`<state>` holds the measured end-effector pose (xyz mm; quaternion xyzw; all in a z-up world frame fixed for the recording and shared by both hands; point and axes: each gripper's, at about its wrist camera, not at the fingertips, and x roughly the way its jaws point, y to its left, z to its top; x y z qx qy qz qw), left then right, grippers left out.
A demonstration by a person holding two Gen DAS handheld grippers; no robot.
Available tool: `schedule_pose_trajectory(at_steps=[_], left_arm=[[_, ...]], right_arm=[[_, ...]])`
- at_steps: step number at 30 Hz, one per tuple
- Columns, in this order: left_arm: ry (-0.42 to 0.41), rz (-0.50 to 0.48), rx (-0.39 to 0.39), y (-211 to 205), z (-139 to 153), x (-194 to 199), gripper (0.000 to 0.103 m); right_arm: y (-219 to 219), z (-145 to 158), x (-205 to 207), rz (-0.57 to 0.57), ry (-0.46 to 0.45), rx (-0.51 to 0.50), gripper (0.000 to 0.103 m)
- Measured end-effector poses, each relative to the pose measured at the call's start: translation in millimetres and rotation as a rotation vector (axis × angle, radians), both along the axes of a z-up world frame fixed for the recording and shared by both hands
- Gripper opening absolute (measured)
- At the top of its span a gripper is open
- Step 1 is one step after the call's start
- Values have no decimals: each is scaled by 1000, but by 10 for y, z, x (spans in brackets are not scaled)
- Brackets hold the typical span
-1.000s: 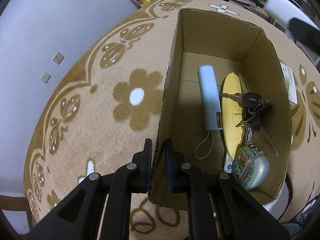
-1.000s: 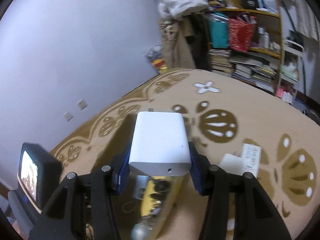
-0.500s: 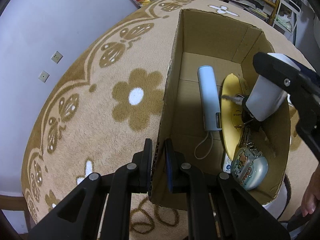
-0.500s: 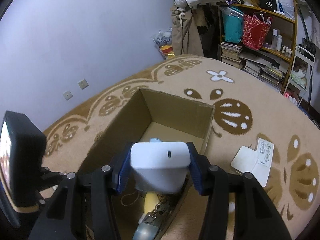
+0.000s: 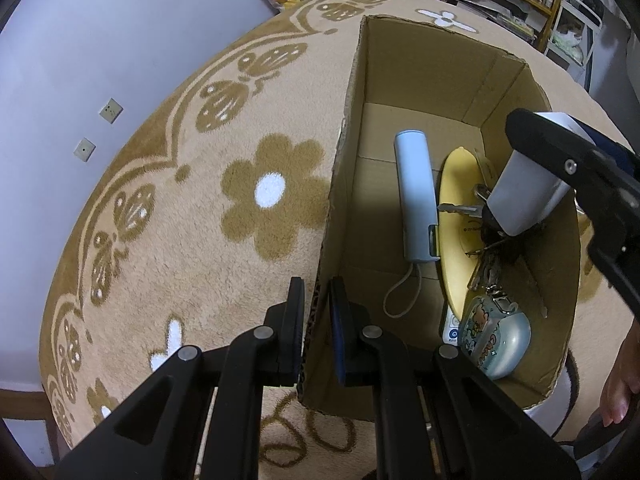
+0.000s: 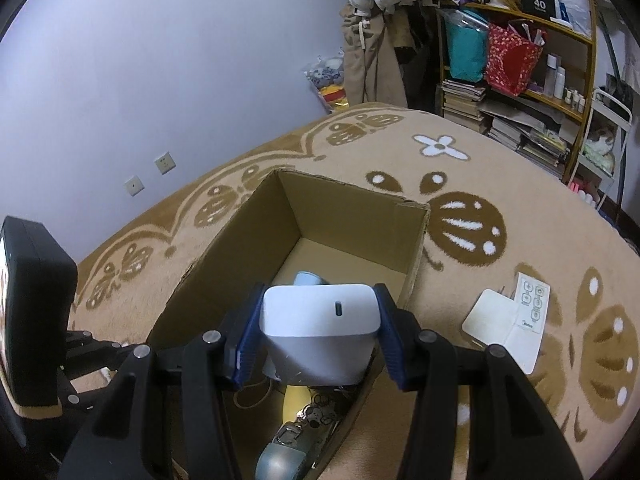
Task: Organize rigid objects
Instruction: 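Carry the white charger with the right tool into the box and release, then move the right tool to the small white charger and grasp it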
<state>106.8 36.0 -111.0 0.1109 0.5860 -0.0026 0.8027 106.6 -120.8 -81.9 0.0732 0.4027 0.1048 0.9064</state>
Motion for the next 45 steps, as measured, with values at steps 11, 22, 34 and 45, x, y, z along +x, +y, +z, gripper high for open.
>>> schedule_pose_trajectory(at_steps=[11, 22, 34, 45], left_arm=[[1, 2, 6, 0, -7, -1, 11], [-1, 9, 2, 5, -2, 1, 11], [-15, 19, 13, -6, 23, -10, 11], [-19, 13, 18, -30, 33, -22, 11]], right_arm=[[-152, 262, -139, -33, -77, 25, 69], [-617, 202, -136, -146, -75, 36, 92], [-1212, -107, -63, -312, -31, 31, 101], [-1261, -458, 95, -323, 13, -63, 100]])
